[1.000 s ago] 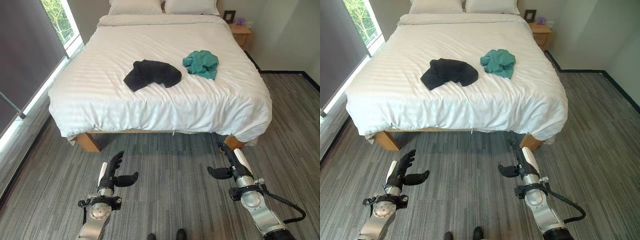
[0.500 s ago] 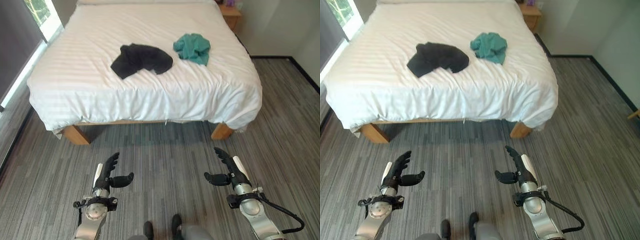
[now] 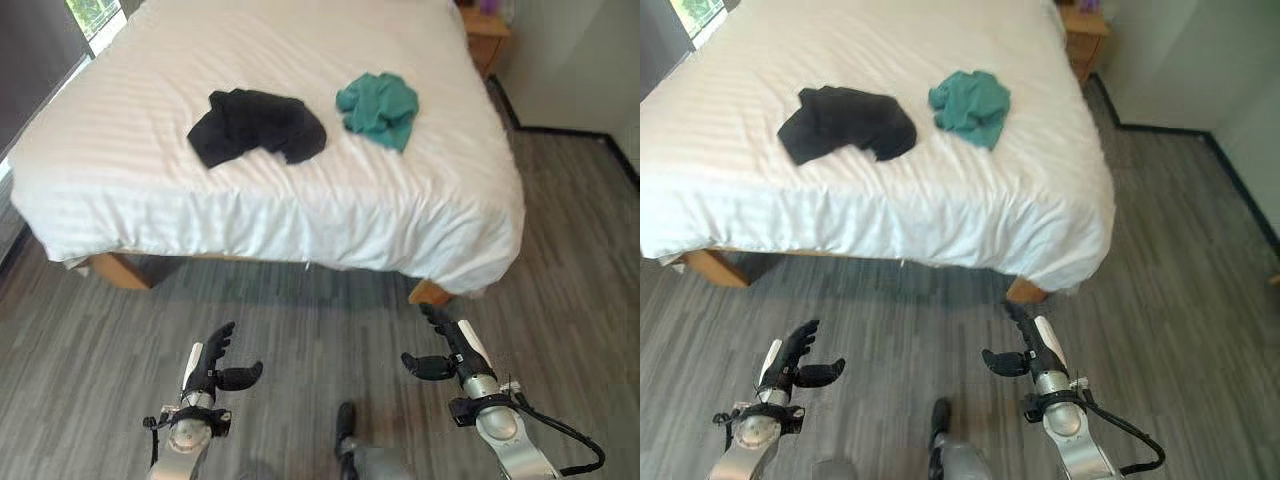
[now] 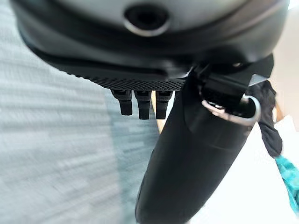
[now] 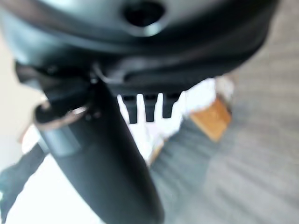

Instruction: Pick up bed clothes into laundry basket.

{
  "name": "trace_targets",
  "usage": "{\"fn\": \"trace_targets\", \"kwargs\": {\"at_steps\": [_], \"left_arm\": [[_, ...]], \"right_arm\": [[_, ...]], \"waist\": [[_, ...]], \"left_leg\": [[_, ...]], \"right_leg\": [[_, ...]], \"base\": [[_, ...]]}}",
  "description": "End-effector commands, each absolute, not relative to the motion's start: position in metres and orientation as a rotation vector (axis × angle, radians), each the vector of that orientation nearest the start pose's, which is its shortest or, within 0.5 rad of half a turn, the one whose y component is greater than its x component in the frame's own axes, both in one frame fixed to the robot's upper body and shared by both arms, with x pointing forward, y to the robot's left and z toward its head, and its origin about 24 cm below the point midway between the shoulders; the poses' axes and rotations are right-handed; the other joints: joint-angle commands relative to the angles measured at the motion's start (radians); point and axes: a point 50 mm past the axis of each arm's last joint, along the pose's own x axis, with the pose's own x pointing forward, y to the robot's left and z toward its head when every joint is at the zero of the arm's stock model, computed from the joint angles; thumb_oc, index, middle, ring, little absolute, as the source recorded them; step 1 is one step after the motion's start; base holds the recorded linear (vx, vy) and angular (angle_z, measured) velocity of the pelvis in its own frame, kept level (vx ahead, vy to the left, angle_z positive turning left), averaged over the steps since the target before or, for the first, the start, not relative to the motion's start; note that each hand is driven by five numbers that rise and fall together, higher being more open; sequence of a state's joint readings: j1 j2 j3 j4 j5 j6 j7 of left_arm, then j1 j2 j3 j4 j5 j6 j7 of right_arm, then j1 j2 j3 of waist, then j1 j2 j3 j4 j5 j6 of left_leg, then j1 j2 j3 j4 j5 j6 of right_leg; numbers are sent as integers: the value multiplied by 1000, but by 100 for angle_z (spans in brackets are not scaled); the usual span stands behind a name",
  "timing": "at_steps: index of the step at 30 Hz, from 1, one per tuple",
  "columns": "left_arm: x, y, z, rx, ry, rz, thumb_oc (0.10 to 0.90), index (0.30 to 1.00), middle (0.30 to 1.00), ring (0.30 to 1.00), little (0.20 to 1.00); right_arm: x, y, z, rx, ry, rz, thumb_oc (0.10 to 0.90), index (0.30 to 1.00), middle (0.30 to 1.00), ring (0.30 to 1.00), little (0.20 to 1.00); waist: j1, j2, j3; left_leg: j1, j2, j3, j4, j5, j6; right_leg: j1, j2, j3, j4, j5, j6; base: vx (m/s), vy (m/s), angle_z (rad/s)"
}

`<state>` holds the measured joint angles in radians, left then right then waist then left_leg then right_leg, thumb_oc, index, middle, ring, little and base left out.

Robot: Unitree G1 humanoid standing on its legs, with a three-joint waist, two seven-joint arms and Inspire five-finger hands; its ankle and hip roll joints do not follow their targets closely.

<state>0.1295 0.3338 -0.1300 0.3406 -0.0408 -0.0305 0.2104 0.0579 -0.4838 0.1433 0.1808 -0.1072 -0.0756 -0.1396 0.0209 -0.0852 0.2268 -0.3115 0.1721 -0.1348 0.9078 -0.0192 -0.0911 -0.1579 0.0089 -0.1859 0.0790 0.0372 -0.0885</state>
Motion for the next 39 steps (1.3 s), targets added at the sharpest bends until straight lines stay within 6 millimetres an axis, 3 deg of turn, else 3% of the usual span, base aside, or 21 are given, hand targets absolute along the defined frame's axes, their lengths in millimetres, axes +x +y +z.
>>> {"fn": "trace_targets", "kwargs": {"at_steps": [1,2,3,4,6,7,11,15,20,22,23,24,25,26,29,31,32,33,34,37,39], "left_arm": [[250,208,19,310,44,134,800,900,900,900,900],[251,205,22,298,28,130,800,900,900,900,900],[251,205,22,297,28,129,800,900,900,900,900],[249,202,21,295,27,125,800,900,900,900,900],[249,202,21,295,26,125,800,900,900,900,900],[251,198,20,296,30,119,800,900,900,900,900],[248,198,15,308,53,139,800,900,900,900,900],[239,203,2,333,113,161,800,900,900,900,900],[224,215,-13,342,196,207,800,900,900,900,900],[213,224,-25,336,269,252,800,900,900,900,900],[213,225,-25,334,267,255,800,900,900,900,900],[208,229,-29,336,291,273,800,900,900,900,900],[199,234,-37,335,334,303,800,900,900,900,900],[197,236,-39,333,342,312,800,900,900,900,900],[194,241,-41,322,354,336,800,900,900,900,900],[194,248,-40,325,355,358,800,900,900,900,900],[196,257,-37,341,349,380,800,900,900,900,900],[196,257,-37,337,347,384,800,900,900,900,900],[200,265,-34,354,341,405,800,900,900,900,900],[206,277,-29,397,334,428,800,900,900,900,900],[207,280,-27,410,330,430,800,900,900,900,900]], "right_arm": [[257,-231,78,-654,-179,-52,800,900,900,900,900],[259,-233,85,-682,-201,-53,800,900,900,900,900],[259,-233,85,-683,-202,-53,800,900,900,900,900],[258,-234,89,-717,-218,-50,800,900,900,900,900],[258,-234,89,-717,-218,-50,800,900,900,900,900],[260,-241,97,-798,-249,-98,800,900,900,900,900],[262,-246,114,-846,-321,-190,800,900,900,900,900],[260,-262,134,-948,-375,-306,800,900,900,900,900],[273,-266,164,-975,-472,-405,800,900,900,900,900],[292,-252,182,-980,-541,-420,800,900,900,900,900],[293,-251,183,-980,-544,-419,800,900,900,900,900],[299,-242,191,-1006,-584,-400,800,900,900,900,900],[307,-226,202,-1006,-633,-364,800,900,900,900,900],[311,-221,208,-1018,-654,-350,800,900,900,900,900],[328,-209,218,-1039,-659,-320,800,900,900,900,900],[343,-201,228,-1098,-650,-301,800,900,900,900,900],[354,-200,238,-1139,-632,-305,800,900,900,900,900],[356,-198,240,-1138,-637,-302,800,900,900,900,900],[368,-203,244,-1154,-584,-312,800,900,900,900,900],[382,-208,248,-1155,-506,-319,800,900,900,900,900],[385,-213,250,-1175,-477,-326,800,900,900,900,900]], "waist": [[-2,14,34],[21,25,37],[22,21,37],[37,42,33],[37,37,34],[37,73,17],[50,80,3],[51,61,-46],[77,41,-79],[107,34,-66],[106,37,-69],[113,41,-58],[121,64,-52],[125,66,-51],[132,62,-50],[148,45,-47],[152,24,-50],[145,29,-47],[149,10,-48],[133,4,-33],[116,11,-27]], "left_leg": [[151,-71,86,-210,57,22],[115,-137,110,-342,-5,29],[118,-142,113,-351,4,30],[138,-196,130,-555,-31,49],[146,-201,133,-574,-18,50],[148,-213,206,-791,48,48],[166,-184,320,-855,80,57],[280,-197,305,-968,93,76],[316,-205,286,-995,66,94],[344,-213,266,-995,42,112],[336,-209,269,-995,49,111],[348,-211,261,-995,49,122],[367,-195,228,-995,46,126],[375,-192,215,-995,42,125],[383,-190,191,-995,36,119],[397,-198,146,-995,22,112],[396,-209,114,-995,19,104],[400,-206,111,-995,16,104],[404,-217,59,-995,4,98],[431,-226,-24,-995,-6,91],[441,-222,-67,-995,-13,86]], "right_leg": [[85,-62,96,-161,95,158],[122,-55,122,-161,63,158],[121,-61,123,-162,66,159],[143,-46,138,-159,38,167],[142,-52,140,-160,41,168],[188,-16,134,-160,-8,162],[245,1,122,-125,-72,149],[295,-15,95,-85,-110,164],[299,-37,84,-19,-127,190],[222,-61,67,210,-83,247],[212,-57,69,210,-76,246],[176,-75,67,302,-15,270],[107,-72,82,421,16,261],[86,-76,92,436,7,253],[63,-90,107,386,-29,231],[56,-66,143,263,-75,211],[58,-47,189,99,-56,207],[70,-45,185,82,-50,207],[52,-19,243,-40,6,213],[-27,21,301,-121,97,239],[-45,29,303,-137,109,245]], "base": [[469,-29,-84],[249,9,-62],[480,49,-79],[206,37,-49],[256,33,-54],[383,38,-28],[272,30,-18],[323,72,12],[227,77,61],[96,63,-1],[37,41,5],[117,44,12],[193,39,19],[242,-9,37],[126,-57,69],[251,-146,86],[242,-136,60],[334,-175,66],[311,-127,93],[365,-113,125],[227,-81,150]]}}
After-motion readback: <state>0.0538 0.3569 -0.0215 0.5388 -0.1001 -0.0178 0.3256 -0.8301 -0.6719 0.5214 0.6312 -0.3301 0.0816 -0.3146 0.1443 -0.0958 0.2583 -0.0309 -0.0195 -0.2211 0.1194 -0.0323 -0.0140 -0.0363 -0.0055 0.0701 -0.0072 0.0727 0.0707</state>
